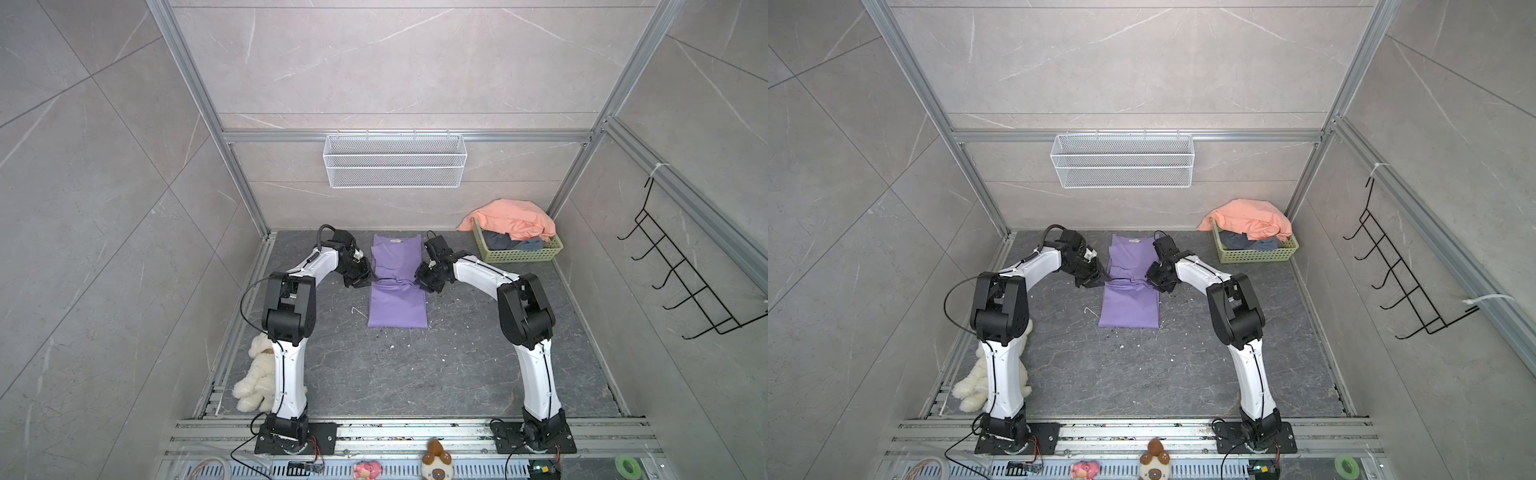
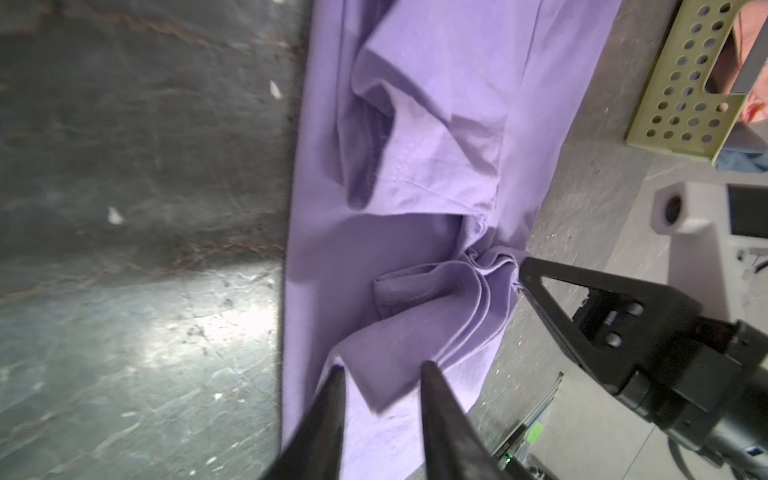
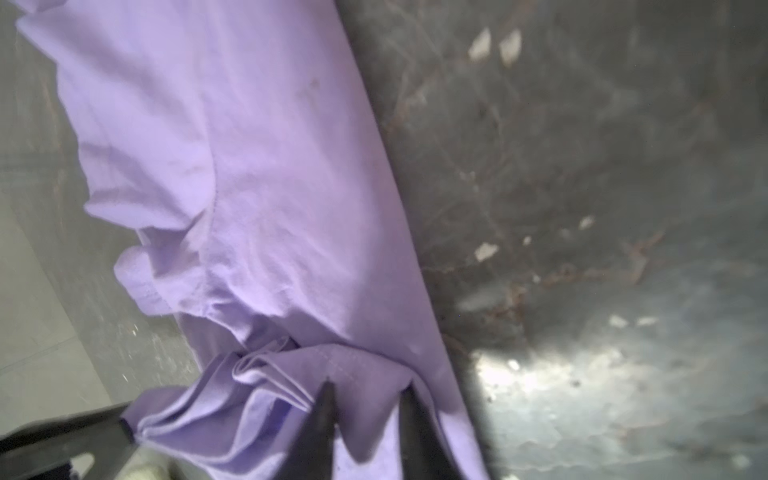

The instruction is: Fold and stack the t-shirts

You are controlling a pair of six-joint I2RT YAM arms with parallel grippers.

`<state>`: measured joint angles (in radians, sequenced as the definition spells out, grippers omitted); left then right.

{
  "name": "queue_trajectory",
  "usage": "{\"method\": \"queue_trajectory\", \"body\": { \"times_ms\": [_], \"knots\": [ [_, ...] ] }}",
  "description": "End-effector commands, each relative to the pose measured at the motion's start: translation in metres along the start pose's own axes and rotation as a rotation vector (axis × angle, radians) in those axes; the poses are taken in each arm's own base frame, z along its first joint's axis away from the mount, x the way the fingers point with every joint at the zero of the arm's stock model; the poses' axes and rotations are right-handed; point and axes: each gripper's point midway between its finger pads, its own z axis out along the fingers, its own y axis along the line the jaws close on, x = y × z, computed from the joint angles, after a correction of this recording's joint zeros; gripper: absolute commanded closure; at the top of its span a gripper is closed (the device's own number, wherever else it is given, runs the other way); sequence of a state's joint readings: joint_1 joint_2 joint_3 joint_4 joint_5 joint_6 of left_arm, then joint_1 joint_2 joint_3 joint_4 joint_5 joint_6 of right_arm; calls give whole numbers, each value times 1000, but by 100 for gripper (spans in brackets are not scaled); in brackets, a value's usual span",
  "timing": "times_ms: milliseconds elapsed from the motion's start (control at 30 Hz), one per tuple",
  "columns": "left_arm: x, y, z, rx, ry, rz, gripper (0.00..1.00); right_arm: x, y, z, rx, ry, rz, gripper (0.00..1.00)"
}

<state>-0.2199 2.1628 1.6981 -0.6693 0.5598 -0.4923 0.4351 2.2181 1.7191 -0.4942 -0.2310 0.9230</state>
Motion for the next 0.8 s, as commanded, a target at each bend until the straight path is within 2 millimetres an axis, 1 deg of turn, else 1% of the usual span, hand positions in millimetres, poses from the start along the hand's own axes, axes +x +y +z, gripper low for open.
{"method": "queue_trajectory", "body": {
  "times_ms": [0, 67, 133, 233, 333, 400, 500, 533, 600, 633, 667, 733, 767],
  "knots": [
    [-22, -5, -32, 40, -76, -12, 56, -26, 18, -39, -63, -85, -15, 55],
    [-27, -1, -46, 48, -114, -28, 51, -29, 18, -52, -69, -106, -22, 53],
    [-27, 0, -59, 53, -141, -31, 49, -25, 16, -61, -71, -112, -31, 52],
    [-14, 2, -68, 45, -135, -23, 41, -8, 2, -67, -74, -90, -6, 50],
    [12, 4, -68, 62, -91, -39, 37, 16, -13, -71, -79, -67, 21, 48],
    [32, 7, -68, 67, -63, -51, 31, 36, -22, -73, -71, -41, 21, 47],
    [68, 11, -65, 103, -2, -93, 30, 68, -37, -73, -52, 5, 34, 44],
    [78, 11, -65, 119, 14, -107, 30, 79, -41, -71, -64, 20, 47, 44],
    [103, 17, -60, 145, 58, -154, 30, 98, -50, -67, -89, 43, 104, 43],
    [111, 20, -58, 150, 69, -176, 27, 106, -56, -64, -89, 49, 123, 43],
    [120, 23, -56, 161, 82, -200, 26, 114, -61, -61, -90, 57, 139, 42],
    [134, 24, -51, 199, 111, -240, 26, 128, -66, -54, -102, 75, 152, 41],
    [140, 25, -47, 218, 126, -256, 27, 134, -66, -50, -112, 86, 152, 37]
  ]
}}
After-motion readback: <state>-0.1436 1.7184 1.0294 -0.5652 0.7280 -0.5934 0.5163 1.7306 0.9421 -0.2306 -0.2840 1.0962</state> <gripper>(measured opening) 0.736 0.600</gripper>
